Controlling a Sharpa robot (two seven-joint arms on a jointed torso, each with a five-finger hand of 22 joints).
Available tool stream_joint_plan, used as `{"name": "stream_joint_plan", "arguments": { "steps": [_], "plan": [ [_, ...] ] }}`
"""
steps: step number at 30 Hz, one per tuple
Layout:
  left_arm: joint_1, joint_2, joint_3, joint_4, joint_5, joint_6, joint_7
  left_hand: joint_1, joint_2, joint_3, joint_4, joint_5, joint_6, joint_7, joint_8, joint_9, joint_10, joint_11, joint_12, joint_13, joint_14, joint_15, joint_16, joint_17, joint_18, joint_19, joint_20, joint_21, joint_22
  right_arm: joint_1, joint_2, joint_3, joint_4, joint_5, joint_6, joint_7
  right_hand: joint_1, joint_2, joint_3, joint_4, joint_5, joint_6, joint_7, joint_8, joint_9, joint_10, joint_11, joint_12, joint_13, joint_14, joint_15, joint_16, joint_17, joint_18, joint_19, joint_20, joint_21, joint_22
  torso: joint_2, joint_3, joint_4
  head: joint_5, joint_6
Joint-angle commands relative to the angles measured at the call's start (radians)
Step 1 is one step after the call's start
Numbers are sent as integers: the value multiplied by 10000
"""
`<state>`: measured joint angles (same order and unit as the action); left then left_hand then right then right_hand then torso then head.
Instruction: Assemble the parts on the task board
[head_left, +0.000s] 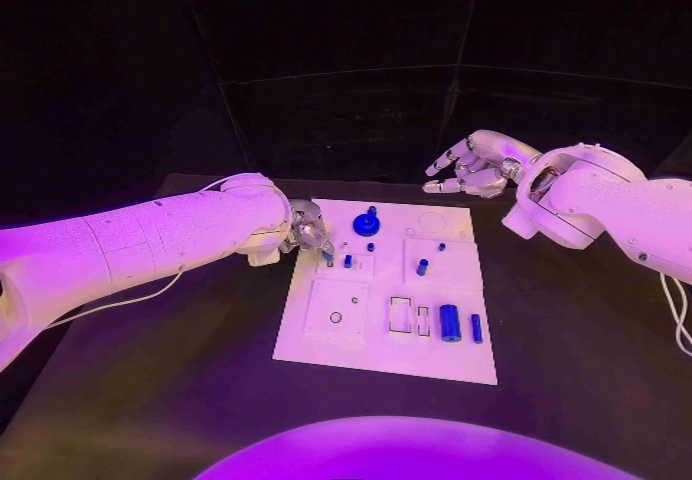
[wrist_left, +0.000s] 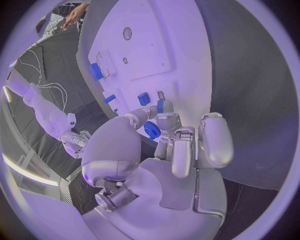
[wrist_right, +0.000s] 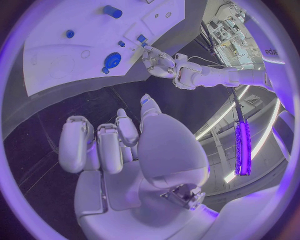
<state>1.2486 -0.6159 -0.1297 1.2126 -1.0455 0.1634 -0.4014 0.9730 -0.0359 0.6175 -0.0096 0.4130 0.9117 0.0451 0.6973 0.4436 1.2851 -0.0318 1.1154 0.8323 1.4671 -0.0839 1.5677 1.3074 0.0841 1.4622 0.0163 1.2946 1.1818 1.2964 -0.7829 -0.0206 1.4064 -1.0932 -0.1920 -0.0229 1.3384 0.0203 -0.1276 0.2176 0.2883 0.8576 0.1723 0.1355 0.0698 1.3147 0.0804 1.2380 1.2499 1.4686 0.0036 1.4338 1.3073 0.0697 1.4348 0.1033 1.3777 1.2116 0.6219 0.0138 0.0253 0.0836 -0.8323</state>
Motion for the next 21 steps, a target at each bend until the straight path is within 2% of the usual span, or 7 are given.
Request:
{"name": "stream_joint_plan", "arguments": {
  "steps": [1,13,21],
  "plan": [
    [-10,23,-4,43,-91,209,-121,99,5,1445,-1445,31,64,-9,42,-11,85,-10,62,16,1037,-83,31,2634,-46,37,-14,38,16,21,7,5,-2,-16,57,43,89,47,-67,14,50,-53,-19,63,-5,-38,6,24,8,557,-54,-54,555,21,-55,-26,-39,-9,-5,6,-5,-8,-20],
    [-45,9,-20,136,-91,474,-219,99,4,1445,-1443,41,67,-9,41,-13,86,-11,58,10,1037,-84,31,2634,-45,37,-14,37,14,21,18,5,-12,-16,70,43,105,54,-86,18,90,-55,-19,67,-5,-36,5,28,11,557,-55,-55,556,19,-52,-28,-36,-2,-4,8,17,-22,-51],
    [-49,-41,-28,174,-92,638,-305,98,3,1445,-1440,54,71,-11,41,-14,89,-12,54,3,1037,-84,31,2634,-45,37,-15,35,12,21,17,5,-18,-16,78,39,105,54,-86,18,90,-55,-19,67,-5,-36,5,28,11,557,-55,-55,556,19,-52,-28,-36,-2,-6,4,6,7,-79]
  ]
}}
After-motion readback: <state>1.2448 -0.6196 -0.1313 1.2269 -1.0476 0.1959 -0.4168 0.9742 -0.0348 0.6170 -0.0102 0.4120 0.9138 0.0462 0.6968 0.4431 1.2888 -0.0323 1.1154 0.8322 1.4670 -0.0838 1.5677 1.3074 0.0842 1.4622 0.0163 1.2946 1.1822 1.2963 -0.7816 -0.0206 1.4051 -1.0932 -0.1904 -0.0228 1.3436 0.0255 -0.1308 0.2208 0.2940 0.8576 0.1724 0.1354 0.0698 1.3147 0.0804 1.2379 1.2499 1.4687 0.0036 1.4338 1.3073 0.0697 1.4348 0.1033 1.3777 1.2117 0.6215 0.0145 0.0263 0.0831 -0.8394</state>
